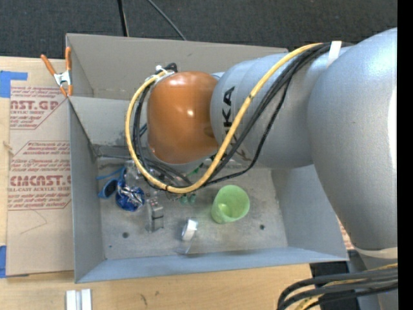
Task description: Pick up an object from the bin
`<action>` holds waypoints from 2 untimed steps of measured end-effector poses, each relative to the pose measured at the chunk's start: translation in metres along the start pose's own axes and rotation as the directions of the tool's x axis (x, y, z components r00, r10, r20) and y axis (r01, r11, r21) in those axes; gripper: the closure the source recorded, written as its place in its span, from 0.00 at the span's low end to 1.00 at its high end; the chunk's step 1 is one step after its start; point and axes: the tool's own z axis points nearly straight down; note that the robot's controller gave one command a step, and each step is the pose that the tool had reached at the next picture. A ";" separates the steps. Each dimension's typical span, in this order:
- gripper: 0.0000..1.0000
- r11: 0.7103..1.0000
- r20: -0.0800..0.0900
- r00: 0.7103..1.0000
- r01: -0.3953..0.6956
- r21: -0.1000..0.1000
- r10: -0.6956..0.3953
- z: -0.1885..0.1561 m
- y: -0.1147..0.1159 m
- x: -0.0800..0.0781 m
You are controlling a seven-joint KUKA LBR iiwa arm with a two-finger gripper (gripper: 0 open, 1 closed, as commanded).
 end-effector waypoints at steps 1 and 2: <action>0.00 0.994 0.005 0.994 -0.110 0.001 0.110 0.076 -0.037 -0.041; 0.00 0.998 0.010 0.998 -0.064 -0.002 0.064 0.080 0.008 -0.063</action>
Offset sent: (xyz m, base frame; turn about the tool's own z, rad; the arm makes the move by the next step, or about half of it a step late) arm 0.0488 -0.0239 -0.0712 0.1083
